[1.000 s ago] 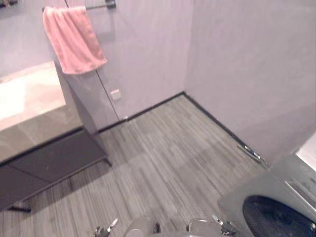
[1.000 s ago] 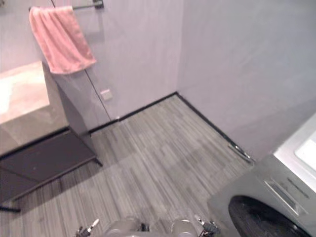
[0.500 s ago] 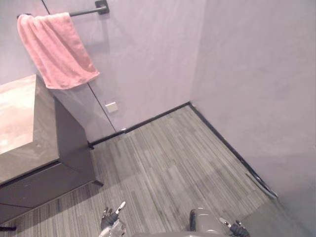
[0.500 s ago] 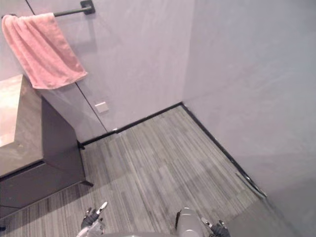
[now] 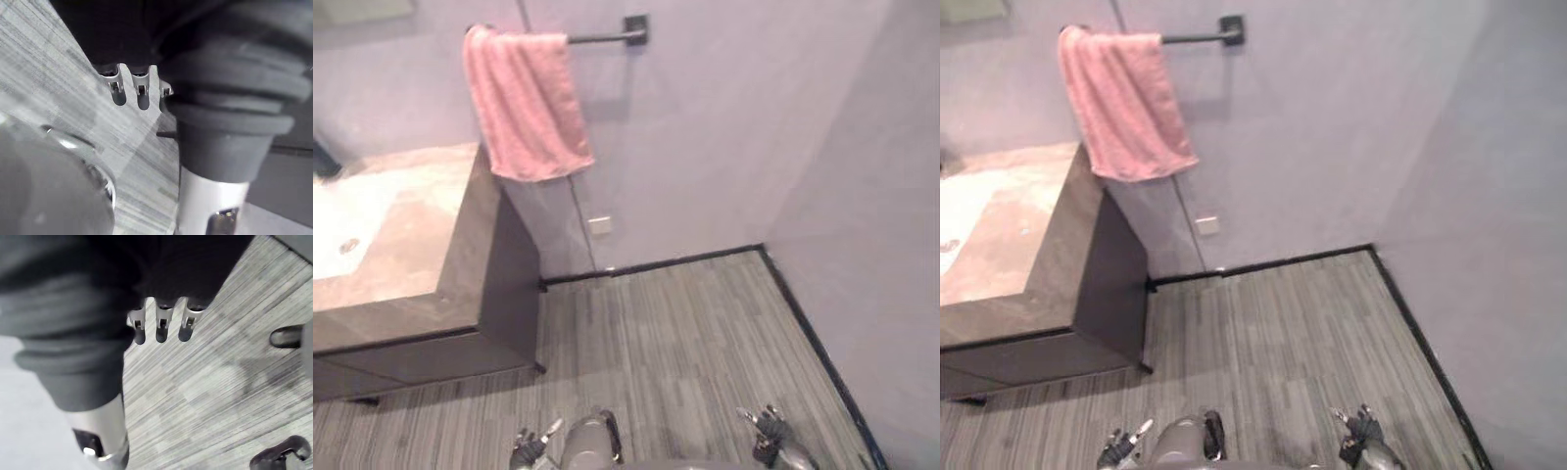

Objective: Organize washtable

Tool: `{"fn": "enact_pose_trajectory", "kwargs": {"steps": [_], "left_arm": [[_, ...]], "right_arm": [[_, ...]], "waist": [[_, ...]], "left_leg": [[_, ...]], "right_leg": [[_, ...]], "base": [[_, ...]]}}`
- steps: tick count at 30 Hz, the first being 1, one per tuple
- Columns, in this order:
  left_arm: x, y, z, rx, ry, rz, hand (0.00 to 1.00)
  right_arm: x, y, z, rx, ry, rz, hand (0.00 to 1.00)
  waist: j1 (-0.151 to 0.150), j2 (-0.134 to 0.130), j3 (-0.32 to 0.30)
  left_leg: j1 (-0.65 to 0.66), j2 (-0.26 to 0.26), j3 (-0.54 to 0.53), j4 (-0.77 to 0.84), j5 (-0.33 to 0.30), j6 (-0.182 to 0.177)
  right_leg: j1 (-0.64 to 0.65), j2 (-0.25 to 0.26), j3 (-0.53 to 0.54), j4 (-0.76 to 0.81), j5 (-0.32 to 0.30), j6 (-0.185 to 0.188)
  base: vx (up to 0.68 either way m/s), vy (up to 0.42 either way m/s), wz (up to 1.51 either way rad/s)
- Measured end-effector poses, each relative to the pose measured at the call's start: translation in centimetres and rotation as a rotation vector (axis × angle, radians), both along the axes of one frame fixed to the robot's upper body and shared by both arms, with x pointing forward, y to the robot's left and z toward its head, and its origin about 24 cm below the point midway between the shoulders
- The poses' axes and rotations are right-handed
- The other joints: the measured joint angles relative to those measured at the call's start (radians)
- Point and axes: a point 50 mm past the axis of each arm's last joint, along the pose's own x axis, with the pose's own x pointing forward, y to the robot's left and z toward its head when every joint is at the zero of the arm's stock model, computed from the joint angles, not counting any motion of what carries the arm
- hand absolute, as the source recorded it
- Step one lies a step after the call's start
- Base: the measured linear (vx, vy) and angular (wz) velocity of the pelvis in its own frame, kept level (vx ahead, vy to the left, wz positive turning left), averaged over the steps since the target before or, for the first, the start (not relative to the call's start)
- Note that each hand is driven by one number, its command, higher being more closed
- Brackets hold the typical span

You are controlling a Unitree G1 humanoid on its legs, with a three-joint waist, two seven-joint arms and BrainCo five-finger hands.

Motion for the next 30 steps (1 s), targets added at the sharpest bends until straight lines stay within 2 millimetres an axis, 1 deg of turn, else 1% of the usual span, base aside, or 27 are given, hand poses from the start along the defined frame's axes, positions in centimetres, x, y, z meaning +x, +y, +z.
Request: {"fn": "enact_pose_trajectory", "kwargs": {"steps": [1, 3, 4, 5, 6, 7, 8, 9, 10, 11, 12, 13, 14, 16, 17, 18, 19, 20, 21, 22, 23, 25, 26, 27, 28, 29, 30], "left_arm": [[0.0, 0.1, 0.0, 0.004, 0.001, 0.0, 0.0], [0.6, 0.1, 0.3, 0.021, -0.013, -0.011, 0.0], [1.1, -0.4, 0.6, 0.025, -0.035, -0.05, 0.0], [1.6, -0.6, 0.8, 0.034, -0.054, -0.075, 0.0], [3.0, -0.9, 1.7, 0.069, -0.106, -0.14, 0.0], [4.8, -1.2, 2.8, 0.098, -0.184, -0.194, 0.0], [5.7, -1.3, 3.6, 0.117, -0.227, -0.221, 0.0], [7.5, -1.3, 5.1, 0.156, -0.315, -0.27, 0.0], [9.0, -1.4, 6.7, 0.192, -0.401, -0.295, 0.0], [9.6, -1.4, 7.5, 0.21, -0.444, -0.302, 0.0], [10.8, -1.7, 9.0, 0.238, -0.527, -0.315, 0.0], [11.6, -2.0, 10.3, 0.254, -0.591, -0.318, 0.0], [12.5, -2.4, 11.5, 0.263, -0.655, -0.328, 0.0], [14.3, -4.0, 13.5, 0.255, -0.766, -0.371, 0.0], [15.3, -4.9, 14.8, 0.246, -0.832, -0.395, 0.0], [15.9, -5.5, 15.7, 0.242, -0.874, -0.411, 0.0], [16.5, -6.2, 17.1, 0.245, -0.943, -0.43, 0.0], [16.6, -6.3, 17.8, 0.253, -0.975, -0.436, 0.0], [16.7, -6.4, 18.5, 0.272, -1.015, -0.444, 0.0], [16.7, -6.7, 18.7, 0.265, -1.023, -0.437, 0.0], [16.8, -7.2, 19.3, 0.262, -1.055, -0.444, 0.0], [17.2, -8.8, 21.7, 0.246, -1.163, -0.448, 0.0], [17.2, -8.9, 22.0, 0.247, -1.174, -0.448, 0.0], [17.0, -9.3, 22.7, 0.253, -1.206, -0.446, 0.0], [16.7, -9.6, 23.3, 0.251, -1.231, -0.442, 0.0], [16.6, -9.8, 23.5, 0.254, -1.239, -0.445, 0.0], [16.4, -10.1, 23.8, 0.257, -1.251, -0.45, 0.0]], "right_arm": [[0.8, 0.1, 0.4, 0.0, -0.034, -0.005, 0.0], [3.8, 0.1, 2.4, -0.014, -0.169, -0.015, 0.0], [5.1, -0.2, 3.6, -0.031, -0.243, -0.017, 0.0], [5.5, -0.5, 4.1, -0.036, -0.275, -0.031, 0.0], [6.0, -0.9, 4.9, -0.05, -0.323, -0.063, 0.0], [6.2, -1.1, 5.3, -0.057, -0.348, -0.087, 0.0], [6.1, -1.2, 5.4, -0.056, -0.353, -0.099, 0.0], [6.1, -1.1, 5.6, -0.054, -0.365, -0.116, 0.0], [6.4, -0.8, 6.1, -0.059, -0.386, -0.111, 0.0], [6.7, -0.7, 6.5, -0.062, -0.408, -0.104, 0.0], [7.5, -0.4, 7.6, -0.07, -0.472, -0.087, 0.0], [8.1, -0.2, 8.7, -0.073, -0.531, -0.074, 0.0], [8.6, 0.0, 9.8, -0.075, -0.588, -0.067, 0.0], [9.3, -0.1, 11.4, -0.09, -0.67, -0.066, 0.0], [9.8, -0.1, 12.3, -0.094, -0.712, -0.065, 0.0], [10.1, 0.1, 12.8, -0.09, -0.734, -0.061, 0.0], [10.6, 1.0, 13.6, -0.079, -0.771, -0.024, 0.0], [10.8, 1.5, 14.0, -0.073, -0.792, -0.006, 0.0], [11.2, 2.1, 14.9, -0.073, -0.835, 0.029, 0.0], [11.5, 2.1, 15.3, -0.085, -0.85, 0.05, 0.0], [11.7, 2.3, 16.0, -0.086, -0.881, 0.062, 0.0], [12.0, 3.1, 17.7, -0.085, -0.954, 0.095, 0.0], [12.1, 3.2, 17.8, -0.085, -0.959, 0.101, 0.0], [12.1, 3.9, 18.0, -0.074, -0.968, 0.128, 0.0], [12.1, 4.9, 18.1, -0.066, -0.974, 0.169, 0.0], [12.0, 5.4, 18.2, -0.068, -0.978, 0.195, 0.0], [12.0, 6.0, 18.4, -0.067, -0.99, 0.233, 0.0]], "waist": [[0.009, -0.001, 0.002], [0.026, 0.005, 0.001], [0.025, 0.006, -0.001], [0.025, 0.007, -0.001], [0.02, 0.007, -0.001], [0.017, 0.012, -0.001], [0.017, 0.014, 0.001], [0.012, 0.017, 0.004], [0.001, 0.024, 0.007], [-0.009, 0.027, 0.007], [-0.019, 0.036, 0.004], [-0.037, 0.038, 0.002], [-0.043, 0.042, 0.002], [-0.049, 0.055, 0.003], [-0.056, 0.075, 0.015], [-0.063, 0.089, 0.023], [-0.063, 0.076, 0.017], [-0.064, 0.06, 0.01], [-0.066, 0.063, 0.008], [-0.061, 0.092, 0.006], [-0.065, 0.102, 0.003], [-0.073, 0.105, 0.004], [-0.075, 0.105, 0.005], [-0.08, 0.106, 0.005], [-0.076, 0.107, 0.008], [-0.073, 0.108, 0.011], [-0.065, 0.108, 0.012]], "left_leg": [[-0.006, -0.004, 0.001, 0.019, -0.017, 0.007], [-0.001, -0.024, 0.007, 0.061, -0.077, 0.021], [0.025, -0.049, 0.009, 0.053, -0.103, 0.027], [0.04, -0.066, 0.008, 0.044, -0.114, 0.03], [0.076, -0.098, 0.004, 0.013, -0.128, 0.03], [0.122, -0.119, -0.003, -0.026, -0.13, 0.035], [0.149, -0.125, -0.009, -0.044, -0.131, 0.038], [0.207, -0.138, -0.028, -0.083, -0.129, 0.048], [0.274, -0.142, -0.034, -0.132, -0.129, 0.05], [0.307, -0.144, -0.04, -0.157, -0.129, 0.05], [0.355, -0.149, -0.053, -0.204, -0.126, 0.047], [0.382, -0.149, -0.056, -0.229, -0.124, 0.043], [0.404, -0.149, -0.064, -0.245, -0.122, 0.038], [0.439, -0.138, -0.083, -0.266, -0.124, 0.027], [0.461, -0.111, -0.1, -0.265, -0.139, 0.001], [0.484, -0.086, -0.109, -0.263, -0.15, -0.019], [0.52, -0.069, -0.109, -0.257, -0.171, -0.068], [0.535, -0.07, -0.109, -0.254, -0.184, -0.091], [0.579, -0.057, -0.11, -0.253, -0.21, -0.131], [0.588, -0.026, -0.11, -0.253, -0.209, -0.133], [0.584, -0.005, -0.11, -0.242, -0.195, -0.156], [0.583, 0.044, -0.142, -0.172, -0.131, -0.163], [0.577, 0.05, -0.15, -0.147, -0.126, -0.163], [0.537, 0.083, -0.183, -0.01, -0.096, -0.132], [0.478, 0.121, -0.196, 0.158, -0.021, -0.097], [0.454, 0.138, -0.203, 0.237, 0.012, -0.093], [0.419, 0.157, -0.209, 0.342, 0.012, -0.092]], "right_leg": [[0.007, -0.006, 0.005, -0.011, 0.011, 0.012], [0.026, -0.025, 0.036, -0.015, 0.052, 0.051], [0.021, -0.049, 0.062, 0.037, 0.059, 0.056], [0.006, -0.066, 0.078, 0.091, 0.061, 0.057], [-0.062, -0.103, 0.121, 0.271, 0.081, 0.045], [-0.152, -0.126, 0.175, 0.475, 0.166, 0.003], [-0.2, -0.127, 0.2, 0.579, 0.194, -0.027], [-0.281, -0.121, 0.217, 0.77, 0.183, -0.068], [-0.336, -0.107, 0.209, 0.868, 0.157, -0.099], [-0.362, -0.097, 0.195, 0.889, 0.143, -0.11], [-0.416, -0.077, 0.158, 0.89, 0.108, -0.121], [-0.456, -0.062, 0.13, 0.854, 0.079, -0.12], [-0.49, -0.05, 0.102, 0.791, 0.052, -0.116], [-0.539, -0.015, 0.07, 0.595, 0.029, -0.113], [-0.551, 0.025, 0.07, 0.444, 0.038, -0.111], [-0.554, 0.058, 0.09, 0.32, 0.073, -0.097], [-0.544, 0.097, 0.152, 0.115, 0.202, -0.085], [-0.54, 0.098, 0.182, 0.043, 0.286, -0.083], [-0.535, 0.11, 0.202, 0.062, 0.411, -0.118], [-0.538, 0.136, 0.193, 0.09, 0.407, -0.123], [-0.538, 0.149, 0.187, 0.112, 0.362, -0.134], [-0.518, 0.182, 0.152, 0.179, 0.269, -0.17], [-0.51, 0.187, 0.147, 0.179, 0.261, -0.174], [-0.462, 0.208, 0.129, 0.167, 0.238, -0.188], [-0.397, 0.233, 0.114, 0.132, 0.228, -0.2], [-0.362, 0.243, 0.11, 0.108, 0.224, -0.206], [-0.315, 0.257, 0.104, 0.082, 0.217, -0.214]], "base": [[0.42, 0.275, 0.14], [0.4, 0.289, 0.14], [0.39, 0.314, 0.2], [0.36, 0.31, 0.25], [0.28, 0.243, 0.31], [0.22, 0.176, 0.3], [0.27, 0.148, 0.28], [0.36, 0.129, 0.21], [0.37, 0.101, 0.2], [0.32, 0.054, 0.16], [0.33, 0.017, 0.16], [0.33, -0.011, 0.24], [0.36, -0.075, 0.29], [0.36, -0.118, 0.36], [0.43, -0.178, 0.44], [0.52, -0.234, 0.47], [0.45, -0.229, 0.29], [0.58, -0.336, 0.17], [0.49, -0.289, -0.09], [0.48, -0.29, -0.05], [0.35, -0.209, -0.07], [0.46, -0.309, 0.14], [0.39, -0.27, 0.2], [0.26, -0.193, 0.16], [0.36, -0.277, 0.16], [0.26, -0.213, 0.11], [0.25, -0.191, 0.12]]}}
